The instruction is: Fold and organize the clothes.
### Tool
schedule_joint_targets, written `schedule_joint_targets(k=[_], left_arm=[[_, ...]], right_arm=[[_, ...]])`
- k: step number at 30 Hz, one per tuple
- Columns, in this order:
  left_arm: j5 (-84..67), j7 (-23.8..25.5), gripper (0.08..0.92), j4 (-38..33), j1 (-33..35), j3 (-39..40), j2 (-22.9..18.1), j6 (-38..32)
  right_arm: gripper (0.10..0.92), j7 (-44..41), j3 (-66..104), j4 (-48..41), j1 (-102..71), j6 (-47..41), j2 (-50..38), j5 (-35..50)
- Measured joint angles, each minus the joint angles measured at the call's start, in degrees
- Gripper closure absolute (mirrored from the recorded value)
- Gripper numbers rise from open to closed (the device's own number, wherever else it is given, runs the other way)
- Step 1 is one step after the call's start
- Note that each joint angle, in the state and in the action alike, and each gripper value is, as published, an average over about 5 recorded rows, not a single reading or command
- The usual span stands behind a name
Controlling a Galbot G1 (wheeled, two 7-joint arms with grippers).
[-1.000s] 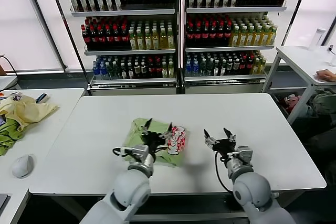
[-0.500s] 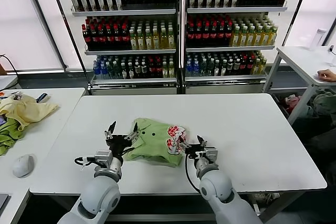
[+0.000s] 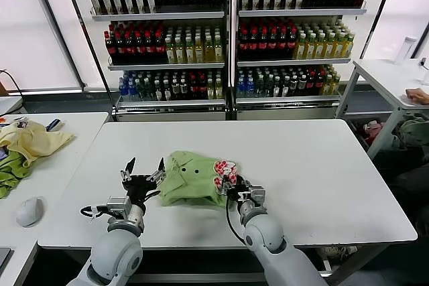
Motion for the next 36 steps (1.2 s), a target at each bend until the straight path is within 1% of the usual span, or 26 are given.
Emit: schedule_joint_targets(k=[8, 11, 14, 21, 24, 25, 30, 36], left_arm=[[-0.07, 0.10, 0.177, -0.72, 0.91, -1.34, 0.51, -0.18], [-0.05, 0.18, 0.177, -0.90, 1.24, -1.68, 0.78, -0.25], [0.08, 0.34, 0.177, -0.96, 1.59, -1.85, 0.95, -0.37], [1.15, 0.95, 0.177, -0.89, 2.09, -1.80, 1.01, -0.73], [1.81, 1.35, 0.177, -0.91, 2.33, -1.61, 1.01, -1.01], [2.04, 1.50, 0.177, -0.96, 2.44, -1.55, 0.99, -1.13], [3.05, 2.33, 0.177, -1.41, 3.04, -1.49, 0.73, -1.92], [3.91, 3.79, 0.177, -2.17, 3.96, -1.64, 0.34, -3.20]], right_arm=[[0.815, -2.81, 0.40, -2.49, 3.27, -1.30, -1.65, -1.44], [0.870, -4.15, 0.94, -3.74, 4.80, -1.74, -2.77, -2.18], [0.888, -5.48, 1.63, -4.86, 6.19, -2.06, -3.97, -2.91], [0.889, -8.76, 3.51, -7.03, 8.48, -2.08, -6.62, -5.62], [0.854, -10.28, 4.26, -7.37, 8.73, -1.16, -7.57, -7.73], [0.831, -10.65, 4.52, -7.40, 8.71, -0.62, -7.87, -8.49], [0.687, -11.31, 6.14, -6.46, 7.70, 3.82, -9.36, -12.03], [0.514, -11.26, 8.63, -2.17, 4.09, 9.21, -11.13, -14.85]])
